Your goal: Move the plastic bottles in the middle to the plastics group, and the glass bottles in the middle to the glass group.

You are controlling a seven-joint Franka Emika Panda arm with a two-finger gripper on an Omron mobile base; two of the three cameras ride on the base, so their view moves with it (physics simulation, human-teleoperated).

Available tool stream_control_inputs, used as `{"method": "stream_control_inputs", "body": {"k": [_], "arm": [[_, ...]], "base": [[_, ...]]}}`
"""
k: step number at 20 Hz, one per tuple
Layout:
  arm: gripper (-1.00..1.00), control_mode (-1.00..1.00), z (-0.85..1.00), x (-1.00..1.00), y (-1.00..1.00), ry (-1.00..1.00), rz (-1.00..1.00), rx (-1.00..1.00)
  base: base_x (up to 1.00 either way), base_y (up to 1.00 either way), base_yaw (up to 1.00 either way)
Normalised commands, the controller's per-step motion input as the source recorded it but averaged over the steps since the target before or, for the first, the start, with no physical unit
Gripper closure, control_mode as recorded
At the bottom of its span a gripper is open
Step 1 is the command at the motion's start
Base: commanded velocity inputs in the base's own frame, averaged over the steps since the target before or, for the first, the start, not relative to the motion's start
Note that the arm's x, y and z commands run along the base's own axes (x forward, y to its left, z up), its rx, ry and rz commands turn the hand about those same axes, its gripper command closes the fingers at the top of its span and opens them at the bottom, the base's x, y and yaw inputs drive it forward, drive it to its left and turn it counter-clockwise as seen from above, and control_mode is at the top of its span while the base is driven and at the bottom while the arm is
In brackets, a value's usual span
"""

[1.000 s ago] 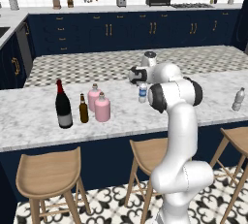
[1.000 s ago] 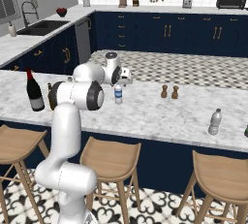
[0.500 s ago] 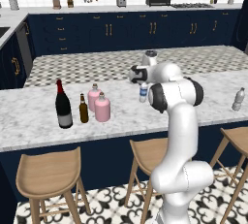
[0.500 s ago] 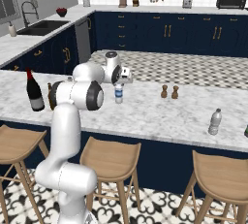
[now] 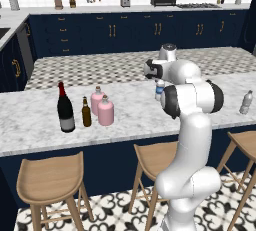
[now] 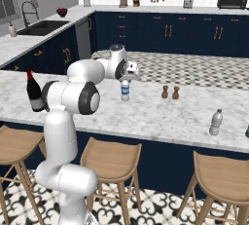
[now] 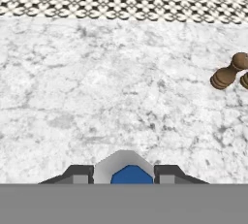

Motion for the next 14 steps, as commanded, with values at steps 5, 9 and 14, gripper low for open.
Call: {"method": "stream_control_inputs", "body": {"k": [5, 9, 14], "arm": [[1.0, -1.0, 0.25, -0.79, -0.6, -0.03, -0.07, 0.0], [1.0, -1.0, 0.21, -0.83, -0.68, -0.02, -0.07, 0.0], [1.0, -1.0, 0.21, -0.57, -0.7, 0.0, -0.1, 0.0]], "base": [[0.0, 0.0, 0.0], [0.0, 0.0, 0.0], [0.0, 0.0, 0.0]]}}
